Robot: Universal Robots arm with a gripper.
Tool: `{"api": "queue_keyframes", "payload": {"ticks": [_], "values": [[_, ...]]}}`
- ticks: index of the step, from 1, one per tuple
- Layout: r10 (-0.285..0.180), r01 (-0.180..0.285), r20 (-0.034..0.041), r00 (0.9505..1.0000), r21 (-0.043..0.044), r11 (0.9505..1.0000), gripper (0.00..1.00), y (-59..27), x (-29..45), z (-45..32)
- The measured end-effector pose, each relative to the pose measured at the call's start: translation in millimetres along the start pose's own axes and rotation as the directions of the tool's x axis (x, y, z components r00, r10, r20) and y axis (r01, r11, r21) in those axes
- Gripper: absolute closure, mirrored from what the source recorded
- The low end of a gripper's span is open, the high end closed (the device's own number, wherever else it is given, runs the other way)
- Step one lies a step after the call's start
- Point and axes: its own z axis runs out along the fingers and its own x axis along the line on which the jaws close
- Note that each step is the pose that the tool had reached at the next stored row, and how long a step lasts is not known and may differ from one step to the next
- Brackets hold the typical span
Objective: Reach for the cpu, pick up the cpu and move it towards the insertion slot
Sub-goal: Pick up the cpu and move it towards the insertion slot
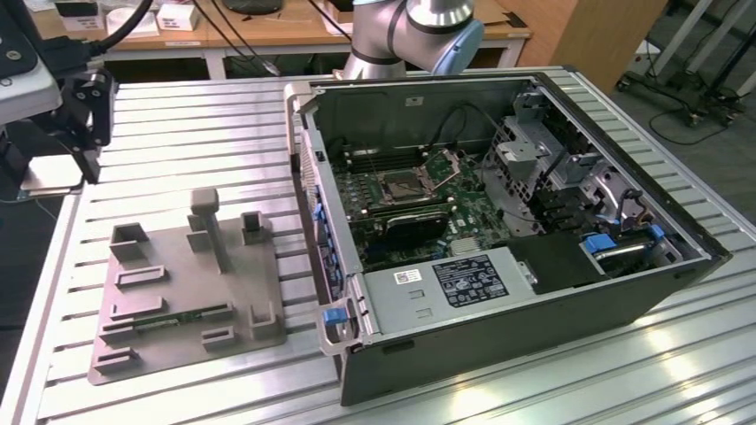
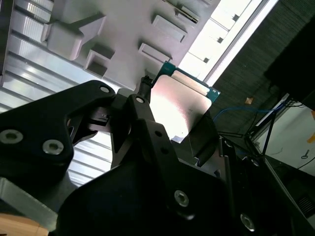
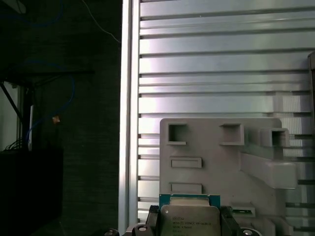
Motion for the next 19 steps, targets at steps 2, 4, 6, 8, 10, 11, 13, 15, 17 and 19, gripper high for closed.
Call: {"api": "queue_keyframes", "payload": {"ticks": [2,4,6,8,10,11,13,15,17,19], "values": [[0.000,0.000,-0.0006,1.0000,0.0000,1.0000,0.45,0.0,0.0,-1.5],[0.000,0.000,-0.0015,1.0000,0.0001,1.0000,0.45,0.1,0.0,-3.0],[0.000,0.000,-0.0022,1.0000,0.0001,1.0000,0.45,0.2,-0.1,-4.4],[0.000,0.000,-0.0029,1.0000,0.0000,1.0000,0.45,0.2,-0.1,-5.7],[0.000,0.000,-0.0038,1.0000,0.0000,1.0000,0.45,0.3,-0.1,-7.2],[0.000,0.000,-0.0041,1.0000,0.0001,1.0000,0.45,0.3,-0.1,-8.0],[0.000,0.000,-0.0047,1.0000,0.0000,1.0000,0.45,0.3,-0.2,-9.4],[0.001,-0.001,-0.0056,1.0000,0.0000,1.0000,0.45,0.4,-0.2,-11.0],[0.001,-0.001,-0.0063,1.0000,0.0000,1.0000,0.45,0.4,-0.2,-12.5],[0.001,-0.001,-0.0072,1.0000,0.0000,1.0000,0.45,0.5,-0.2,-14.1]]}}
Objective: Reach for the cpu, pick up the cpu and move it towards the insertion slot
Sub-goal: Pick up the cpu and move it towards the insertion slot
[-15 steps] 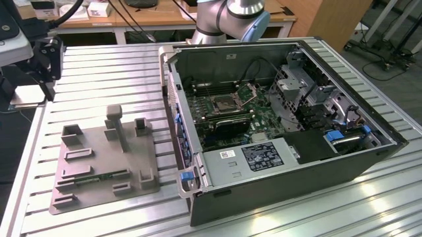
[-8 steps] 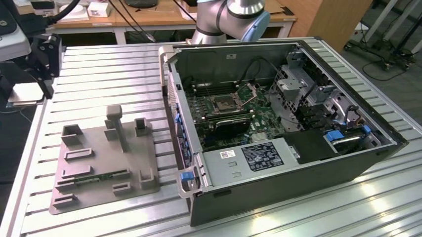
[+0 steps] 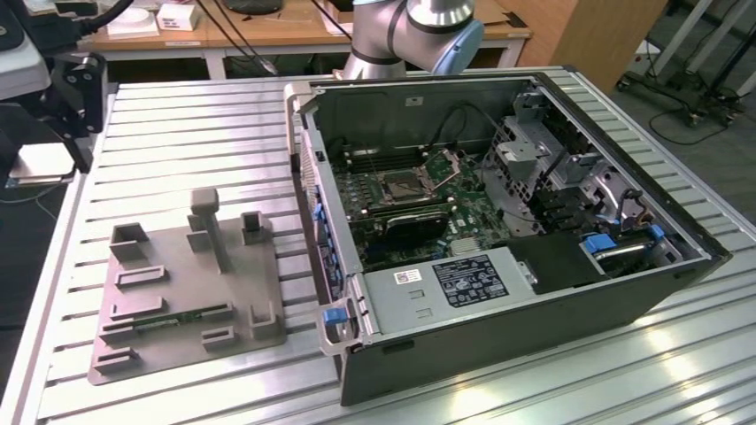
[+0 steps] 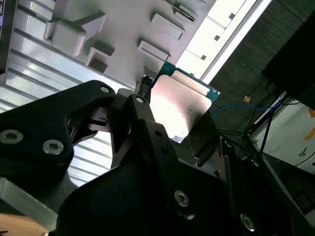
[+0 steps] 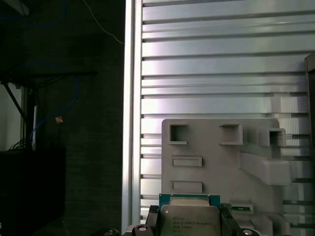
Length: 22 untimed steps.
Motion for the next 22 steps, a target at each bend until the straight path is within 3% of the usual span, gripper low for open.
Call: {"api": "queue_keyframes", "payload": {"ticks": [22], "values": [[0.001,-0.001,-0.0080,1.0000,0.0000,1.0000,0.45,0.5,-0.4,-13.9]]}}
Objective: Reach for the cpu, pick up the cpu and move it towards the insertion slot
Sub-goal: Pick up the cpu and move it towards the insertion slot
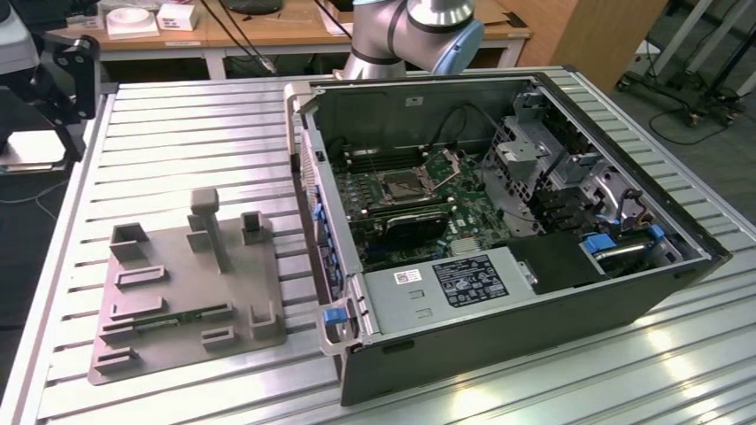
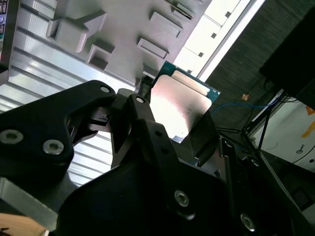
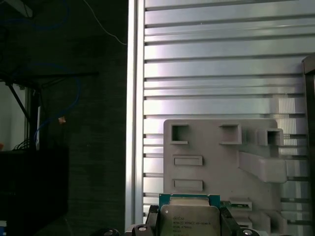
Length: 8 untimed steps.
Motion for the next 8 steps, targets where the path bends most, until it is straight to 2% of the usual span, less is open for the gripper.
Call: {"api": "queue_keyframes", "payload": {"ticks": [8], "values": [[0.000,0.000,-0.0025,1.0000,0.0001,1.0000,0.45,0.2,0.0,-5.0]]}}
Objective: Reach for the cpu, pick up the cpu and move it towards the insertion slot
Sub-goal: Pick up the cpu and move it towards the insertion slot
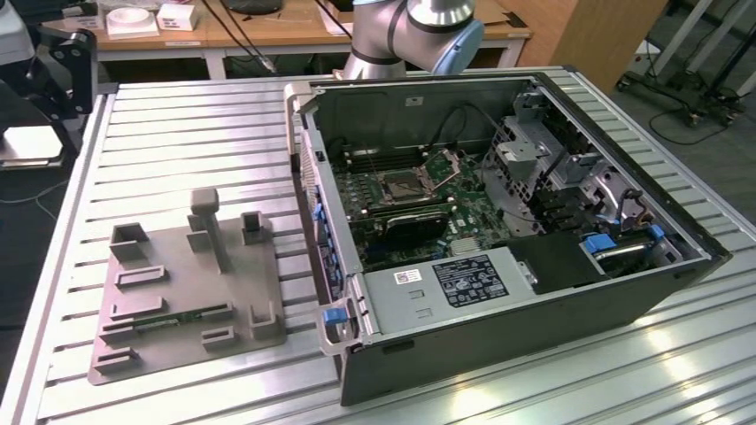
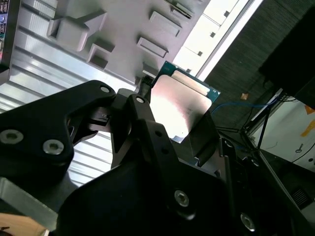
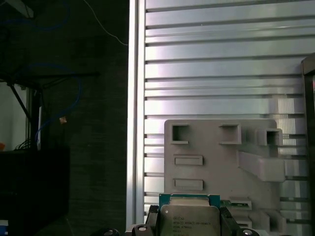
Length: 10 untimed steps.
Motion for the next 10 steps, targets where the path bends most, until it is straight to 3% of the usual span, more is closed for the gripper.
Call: {"api": "queue_keyframes", "payload": {"ticks": [10], "values": [[0.000,0.000,-0.0028,1.0000,0.0000,1.0000,0.45,0.2,0.0,-6.8]]}}
